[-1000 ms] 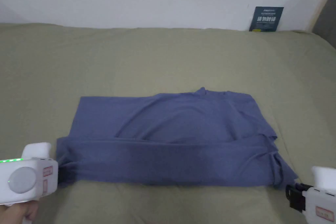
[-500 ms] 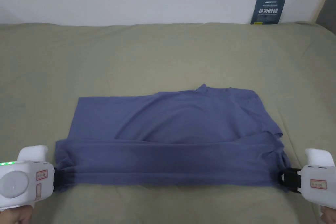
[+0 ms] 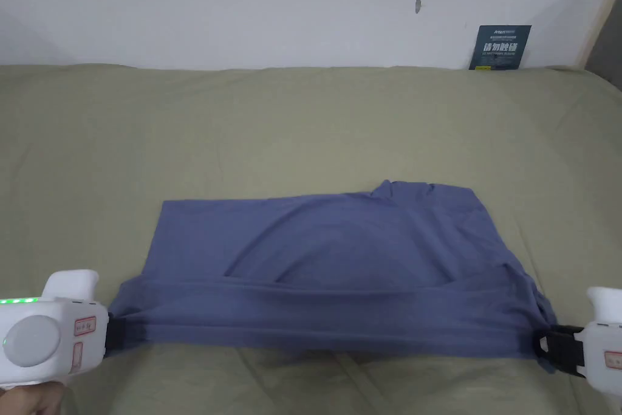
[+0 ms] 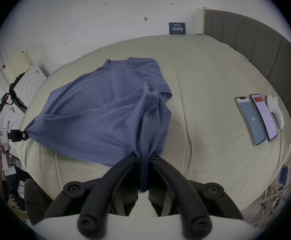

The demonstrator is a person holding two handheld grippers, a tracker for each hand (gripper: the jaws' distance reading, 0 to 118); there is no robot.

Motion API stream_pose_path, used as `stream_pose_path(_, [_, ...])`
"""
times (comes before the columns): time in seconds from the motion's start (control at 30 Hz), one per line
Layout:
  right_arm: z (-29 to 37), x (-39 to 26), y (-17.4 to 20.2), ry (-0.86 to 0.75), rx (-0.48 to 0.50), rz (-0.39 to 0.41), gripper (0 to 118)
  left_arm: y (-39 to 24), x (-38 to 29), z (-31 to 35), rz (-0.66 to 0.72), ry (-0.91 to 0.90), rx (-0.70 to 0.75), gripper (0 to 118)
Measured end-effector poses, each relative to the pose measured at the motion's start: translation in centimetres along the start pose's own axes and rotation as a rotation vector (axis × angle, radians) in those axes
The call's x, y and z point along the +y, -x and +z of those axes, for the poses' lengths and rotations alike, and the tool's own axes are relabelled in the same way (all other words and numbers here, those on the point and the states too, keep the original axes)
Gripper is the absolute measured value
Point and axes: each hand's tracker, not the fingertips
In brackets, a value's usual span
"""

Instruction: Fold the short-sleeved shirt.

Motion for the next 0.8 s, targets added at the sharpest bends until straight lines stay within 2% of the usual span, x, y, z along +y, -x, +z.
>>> stream_pose_path(0.13, [2.3, -3.2, 1.2, 0.012, 0.015, 0.003, 11, 0.9, -3.1, 1.4, 0.027, 0.016, -0.011, 2])
stream_pose_path(0.17, [2.1, -3.4, -0.1, 0.024, 0.025, -0.004, 11, 1.0, -4.1, 1.8, 0.028, 0.015, -0.011, 2])
stream_pose_path(0.33, [2.8, -5.8, -0.9, 0.043, 0.036, -0.048, 11, 1.8, -6.9, 2.5, 0.047, 0.022, -0.021, 2])
stream_pose_path(0.67, [1.8, -6.3, -1.2, 0.073, 0.035, -0.049, 11, 1.6, -7.6, 2.1, 0.052, 0.053, 0.0, 2])
stream_pose_path(0.7, [1.8, -6.4, -1.2, 0.077, 0.034, -0.051, 12, 1.5, -7.6, 2.0, 0.051, 0.055, 0.0, 2])
stream_pose_path(0.73, [1.8, -6.3, -1.1, 0.085, 0.038, -0.055, 19, 1.5, -7.5, 2.0, 0.043, 0.059, -0.006, 5])
stream_pose_path(0.77, [1.8, -6.2, -1.1, 0.093, 0.043, -0.058, 43, 1.7, -7.4, 1.9, 0.038, 0.063, -0.015, 29])
stream_pose_path(0.8, [1.9, -6.1, -0.9, 0.094, 0.014, -0.063, 91, 1.8, -7.4, 2.0, 0.054, 0.061, -0.039, 95])
